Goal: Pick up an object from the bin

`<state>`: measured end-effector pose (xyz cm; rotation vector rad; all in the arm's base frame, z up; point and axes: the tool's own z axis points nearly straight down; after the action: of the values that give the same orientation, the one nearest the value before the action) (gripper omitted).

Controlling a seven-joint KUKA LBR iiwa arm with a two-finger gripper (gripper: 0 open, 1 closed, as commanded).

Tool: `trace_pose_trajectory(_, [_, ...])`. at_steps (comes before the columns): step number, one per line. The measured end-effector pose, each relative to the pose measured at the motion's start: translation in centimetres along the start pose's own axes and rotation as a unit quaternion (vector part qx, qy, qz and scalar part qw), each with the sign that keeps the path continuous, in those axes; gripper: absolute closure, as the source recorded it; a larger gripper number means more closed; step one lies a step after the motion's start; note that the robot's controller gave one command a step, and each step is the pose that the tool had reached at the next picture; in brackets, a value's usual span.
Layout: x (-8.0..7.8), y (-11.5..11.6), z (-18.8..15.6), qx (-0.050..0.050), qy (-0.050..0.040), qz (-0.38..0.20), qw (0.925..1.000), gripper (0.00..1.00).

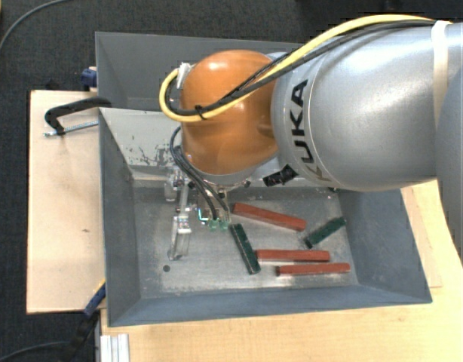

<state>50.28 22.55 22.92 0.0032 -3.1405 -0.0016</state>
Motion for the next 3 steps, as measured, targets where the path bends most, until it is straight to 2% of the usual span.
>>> trace_pose_trajectory(1, [-6.0,-8.4,3.9,0.002,-0.0023,-0.030,0.9996,0.00])
trace_pose_trajectory(2, [-5.1,-16.8,15.6,0.001,0.0022,-0.051,0.9987,0.00])
trace_pose_trajectory(3, [-4.0,-22.8,15.7,0.001,-0.0018,-0.151,0.9886,0.00])
